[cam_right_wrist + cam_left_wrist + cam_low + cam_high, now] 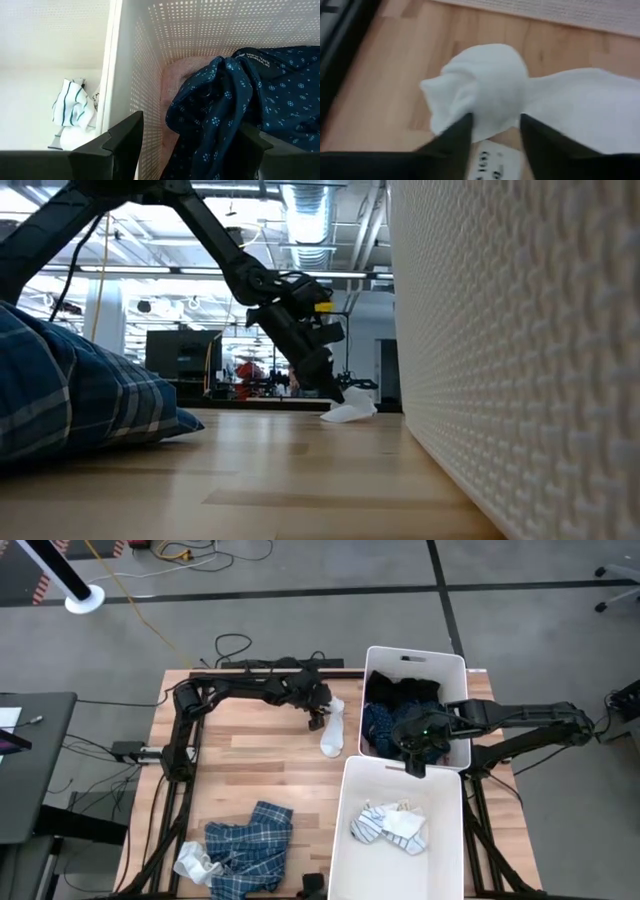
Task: Sort clothes
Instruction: Put the top white sock into the bottom laundry bin
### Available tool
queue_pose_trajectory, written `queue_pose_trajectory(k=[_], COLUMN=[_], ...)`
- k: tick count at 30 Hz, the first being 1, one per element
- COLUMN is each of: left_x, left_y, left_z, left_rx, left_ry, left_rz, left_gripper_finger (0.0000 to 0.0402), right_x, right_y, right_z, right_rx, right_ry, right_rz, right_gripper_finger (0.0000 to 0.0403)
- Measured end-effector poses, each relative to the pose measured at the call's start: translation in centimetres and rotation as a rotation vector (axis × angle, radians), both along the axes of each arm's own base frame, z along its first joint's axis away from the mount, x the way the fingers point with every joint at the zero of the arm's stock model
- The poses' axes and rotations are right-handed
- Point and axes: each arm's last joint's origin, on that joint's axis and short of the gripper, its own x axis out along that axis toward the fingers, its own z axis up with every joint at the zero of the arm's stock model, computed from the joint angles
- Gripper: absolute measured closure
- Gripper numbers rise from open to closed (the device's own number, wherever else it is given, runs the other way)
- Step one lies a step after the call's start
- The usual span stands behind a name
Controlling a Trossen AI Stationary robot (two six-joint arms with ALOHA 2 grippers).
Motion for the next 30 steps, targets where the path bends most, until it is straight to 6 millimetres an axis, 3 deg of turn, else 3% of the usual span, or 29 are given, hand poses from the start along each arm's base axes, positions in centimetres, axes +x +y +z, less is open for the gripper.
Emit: queue_pose_trajectory(k=[3, 5, 17, 24, 30], left_x=[-0.1, -0.1, -1.2, -2.9, -4.8], left_y=[0.2, 0.3, -0.3, -1.7, -3.9], left_z=[0.1, 0.0, 1.6, 5.5, 10.6], left_rx=[0.053, 0.079, 0.053, 0.051, 0.088], left_ry=[0.021, 0.033, 0.120, 0.154, 0.114], left_rz=[0.028, 0.028, 0.007, -0.019, -0.056], left_gripper_finger=[0.0347, 0.0386, 0.0401, 0.0401, 0.0401], right_x=[0.0, 0.0, 0.0, 0.0, 0.0], right_y=[0.0, 0.0, 0.4, 0.5, 0.7], right_z=[0.0, 0.0, 0.0, 0.0, 0.0], right_rx=[0.007, 0.013, 0.023, 0.020, 0.019], right_ry=[0.000, 0.000, 0.002, 0.001, -0.001], right_rz=[-0.008, -0.016, -0.011, 0.000, 0.011], right_gripper_finger=[0.0148, 0.0148, 0.0148, 0.0149, 0.0149])
